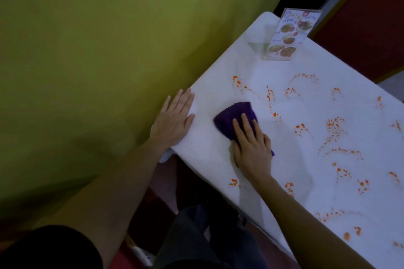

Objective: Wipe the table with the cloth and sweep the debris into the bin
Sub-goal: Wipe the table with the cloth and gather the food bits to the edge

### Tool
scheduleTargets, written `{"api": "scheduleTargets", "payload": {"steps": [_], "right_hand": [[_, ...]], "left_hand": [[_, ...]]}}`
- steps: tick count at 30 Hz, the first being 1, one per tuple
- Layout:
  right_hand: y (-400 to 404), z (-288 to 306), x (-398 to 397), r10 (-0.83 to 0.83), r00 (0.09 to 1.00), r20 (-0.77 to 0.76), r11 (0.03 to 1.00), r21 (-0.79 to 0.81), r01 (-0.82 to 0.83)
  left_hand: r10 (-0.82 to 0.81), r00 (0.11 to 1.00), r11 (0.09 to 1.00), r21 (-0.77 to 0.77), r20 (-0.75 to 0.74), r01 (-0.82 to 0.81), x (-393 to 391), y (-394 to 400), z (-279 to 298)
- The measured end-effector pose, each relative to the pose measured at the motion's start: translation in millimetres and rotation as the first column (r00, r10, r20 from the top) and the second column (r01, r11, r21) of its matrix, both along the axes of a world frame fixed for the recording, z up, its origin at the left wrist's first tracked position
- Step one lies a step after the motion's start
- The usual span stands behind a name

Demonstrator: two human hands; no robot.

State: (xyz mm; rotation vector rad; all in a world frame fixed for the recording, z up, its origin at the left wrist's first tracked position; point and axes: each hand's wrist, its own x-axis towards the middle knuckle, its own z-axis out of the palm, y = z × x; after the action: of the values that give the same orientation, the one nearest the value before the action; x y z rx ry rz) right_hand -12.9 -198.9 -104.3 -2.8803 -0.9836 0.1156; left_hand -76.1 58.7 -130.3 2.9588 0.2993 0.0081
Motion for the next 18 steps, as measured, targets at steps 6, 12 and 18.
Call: {"api": "scheduleTargets", "payload": {"steps": [6, 12, 18], "right_hand": [[-4.1, 2.9, 64.8, -0.291, 0.956, -0.050, 0.957, -0.001, 0.291], [49.9, 5.4, 65.6, -0.177, 0.979, -0.099, 0.983, 0.038, 0.182], [-12.9, 1.6, 23.8, -0.044, 0.996, -0.071, 0.999, 0.021, 0.046]], "left_hand": [[-0.009, 1.000, 1.000, 0.030, -0.010, 0.009, 1.3, 0.0, 0.4], [-0.059, 0.998, 0.998, 0.031, -0.009, 0.059, 22.7, -4.9, 3.3], [-0.018, 1.000, 1.000, 0.025, -0.018, 0.019, 34.2, -12.8, 2.4]]}}
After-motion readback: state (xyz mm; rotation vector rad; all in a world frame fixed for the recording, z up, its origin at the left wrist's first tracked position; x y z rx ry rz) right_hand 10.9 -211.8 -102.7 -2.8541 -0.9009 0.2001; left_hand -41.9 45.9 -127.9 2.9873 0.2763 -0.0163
